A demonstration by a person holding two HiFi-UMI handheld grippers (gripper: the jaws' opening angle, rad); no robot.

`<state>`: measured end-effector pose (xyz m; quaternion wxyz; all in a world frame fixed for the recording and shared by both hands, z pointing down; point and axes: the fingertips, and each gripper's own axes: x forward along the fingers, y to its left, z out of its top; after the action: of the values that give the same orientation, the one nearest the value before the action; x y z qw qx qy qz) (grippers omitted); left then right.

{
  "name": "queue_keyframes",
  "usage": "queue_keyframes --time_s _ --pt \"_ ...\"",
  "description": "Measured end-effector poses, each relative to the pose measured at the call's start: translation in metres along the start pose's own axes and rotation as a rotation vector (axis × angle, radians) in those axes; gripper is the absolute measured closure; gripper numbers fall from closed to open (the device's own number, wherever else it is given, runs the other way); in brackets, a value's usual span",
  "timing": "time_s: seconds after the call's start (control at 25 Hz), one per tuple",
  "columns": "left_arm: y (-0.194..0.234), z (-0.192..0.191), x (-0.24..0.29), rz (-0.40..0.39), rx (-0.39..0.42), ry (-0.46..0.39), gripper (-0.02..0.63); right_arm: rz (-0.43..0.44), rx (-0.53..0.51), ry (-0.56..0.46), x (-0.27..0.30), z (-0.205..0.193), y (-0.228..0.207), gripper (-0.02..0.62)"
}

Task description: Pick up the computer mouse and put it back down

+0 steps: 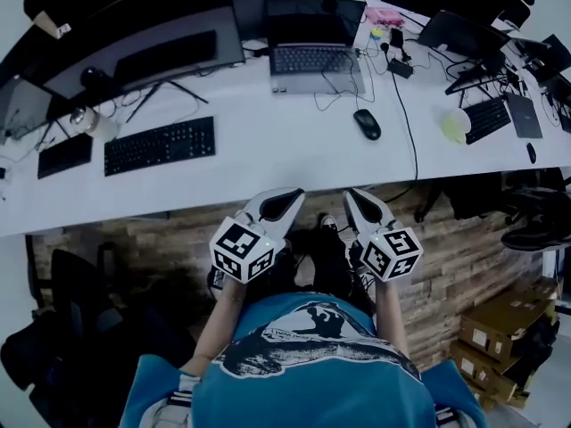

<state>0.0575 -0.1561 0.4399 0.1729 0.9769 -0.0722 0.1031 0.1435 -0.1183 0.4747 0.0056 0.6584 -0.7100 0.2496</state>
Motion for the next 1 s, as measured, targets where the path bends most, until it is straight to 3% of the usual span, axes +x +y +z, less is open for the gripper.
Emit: queue_keyframes --time_s 0.32,1.0 --pt "0.007 0.025 0.05 0.098 -0.019 -0.037 0.592 0.083 -0.081 0.05 0.02 0.026 -0.056 0.593" --pt "0.001 0.044 0.112 0.274 -0.028 -0.089 0.592 0.099 -0.189 0.165 0.084 0.022 -0.193 0.591"
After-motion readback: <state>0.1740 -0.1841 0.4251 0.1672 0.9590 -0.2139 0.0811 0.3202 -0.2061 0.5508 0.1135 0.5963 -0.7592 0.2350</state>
